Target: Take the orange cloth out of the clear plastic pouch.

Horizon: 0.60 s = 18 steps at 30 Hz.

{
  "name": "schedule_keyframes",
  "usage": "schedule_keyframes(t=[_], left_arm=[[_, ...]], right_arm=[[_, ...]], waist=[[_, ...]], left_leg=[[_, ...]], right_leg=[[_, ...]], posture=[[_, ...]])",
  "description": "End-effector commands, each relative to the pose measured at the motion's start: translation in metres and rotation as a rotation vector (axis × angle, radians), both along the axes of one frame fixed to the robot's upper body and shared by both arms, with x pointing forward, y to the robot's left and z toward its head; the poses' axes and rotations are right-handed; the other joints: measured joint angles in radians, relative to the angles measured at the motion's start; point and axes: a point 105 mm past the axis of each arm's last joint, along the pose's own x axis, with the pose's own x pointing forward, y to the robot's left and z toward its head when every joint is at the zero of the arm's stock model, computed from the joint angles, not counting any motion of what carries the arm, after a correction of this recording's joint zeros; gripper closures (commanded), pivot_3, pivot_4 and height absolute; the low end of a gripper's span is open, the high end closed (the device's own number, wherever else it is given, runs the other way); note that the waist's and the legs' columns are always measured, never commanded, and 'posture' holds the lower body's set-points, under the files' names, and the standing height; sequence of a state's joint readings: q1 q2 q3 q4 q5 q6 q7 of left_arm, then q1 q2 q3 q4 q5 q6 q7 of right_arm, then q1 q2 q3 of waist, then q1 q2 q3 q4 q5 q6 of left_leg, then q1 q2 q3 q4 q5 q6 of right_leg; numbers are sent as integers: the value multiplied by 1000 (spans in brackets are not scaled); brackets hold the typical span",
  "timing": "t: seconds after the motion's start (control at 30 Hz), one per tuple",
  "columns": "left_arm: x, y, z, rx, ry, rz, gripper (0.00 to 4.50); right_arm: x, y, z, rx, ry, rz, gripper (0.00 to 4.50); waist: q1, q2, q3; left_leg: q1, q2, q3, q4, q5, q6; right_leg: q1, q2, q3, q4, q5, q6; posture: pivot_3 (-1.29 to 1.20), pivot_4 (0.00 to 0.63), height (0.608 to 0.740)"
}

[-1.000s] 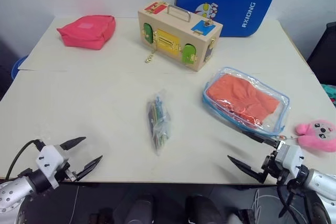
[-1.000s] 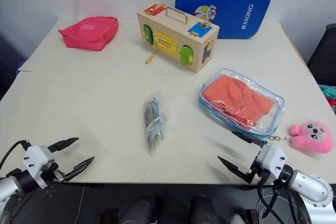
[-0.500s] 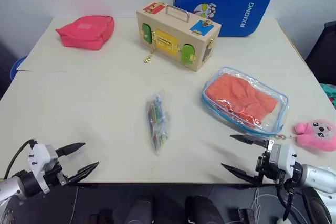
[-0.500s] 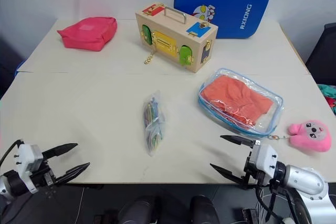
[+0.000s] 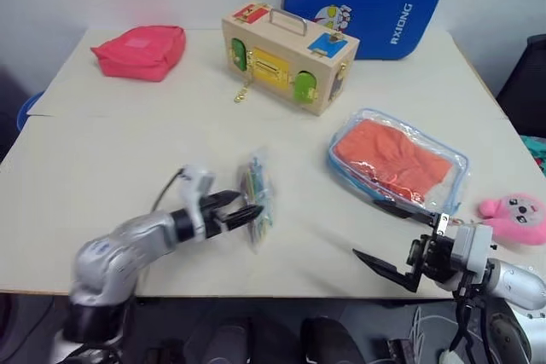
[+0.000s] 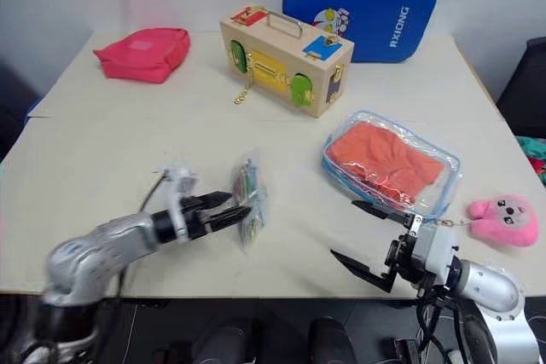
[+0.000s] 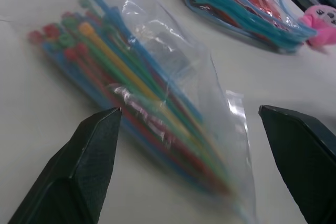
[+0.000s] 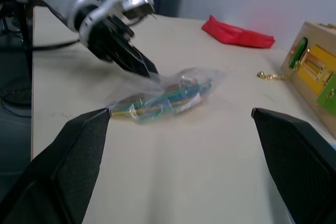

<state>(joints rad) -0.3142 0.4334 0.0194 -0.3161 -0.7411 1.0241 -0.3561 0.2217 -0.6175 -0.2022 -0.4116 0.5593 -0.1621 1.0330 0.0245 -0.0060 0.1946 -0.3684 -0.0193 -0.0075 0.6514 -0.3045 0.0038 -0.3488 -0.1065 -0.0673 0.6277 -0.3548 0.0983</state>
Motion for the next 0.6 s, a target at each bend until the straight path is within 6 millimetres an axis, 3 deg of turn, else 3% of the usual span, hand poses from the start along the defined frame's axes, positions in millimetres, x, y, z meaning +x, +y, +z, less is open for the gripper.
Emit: schedule_keyframes(t=[0.03, 0.13, 0.17, 0.4, 0.6], left_arm=[[12, -23, -4, 55, 15, -18, 140], [11, -41, -5, 107, 25, -103, 674], [12, -41, -8, 134, 35, -112, 1058], [24, -24, -12, 223, -33, -58, 2971], [43, 5, 15, 39, -124, 141, 4486]], right_arm=[[-4, 8, 14, 18, -34, 6, 0], [-5, 11, 18, 23, -27, -4, 0], [-5, 13, 19, 22, -29, -5, 0], [-1, 18, 27, 39, -45, -9, 0], [4, 25, 28, 74, -54, 26, 0]], waist=[[1, 0, 0], [2, 0, 0], [1, 0, 0], [1, 0, 0], [0, 0, 0]], left_leg=[[0, 0, 0, 0, 0, 0], [0, 0, 0, 1, 0, -1], [0, 0, 0, 1, 0, -1], [1, 1, 0, 1, 1, -2], [0, 1, -1, 1, 1, -2]], right_leg=[[0, 0, 0, 0, 0, 0], [0, 1, 0, 0, 0, 0], [0, 1, 0, 0, 0, 0], [1, 3, 2, 0, 0, 0], [1, 3, 2, -1, 0, 0]], posture=[[0, 150, 740], [0, 150, 740], [0, 150, 740], [0, 150, 740], [0, 150, 740]])
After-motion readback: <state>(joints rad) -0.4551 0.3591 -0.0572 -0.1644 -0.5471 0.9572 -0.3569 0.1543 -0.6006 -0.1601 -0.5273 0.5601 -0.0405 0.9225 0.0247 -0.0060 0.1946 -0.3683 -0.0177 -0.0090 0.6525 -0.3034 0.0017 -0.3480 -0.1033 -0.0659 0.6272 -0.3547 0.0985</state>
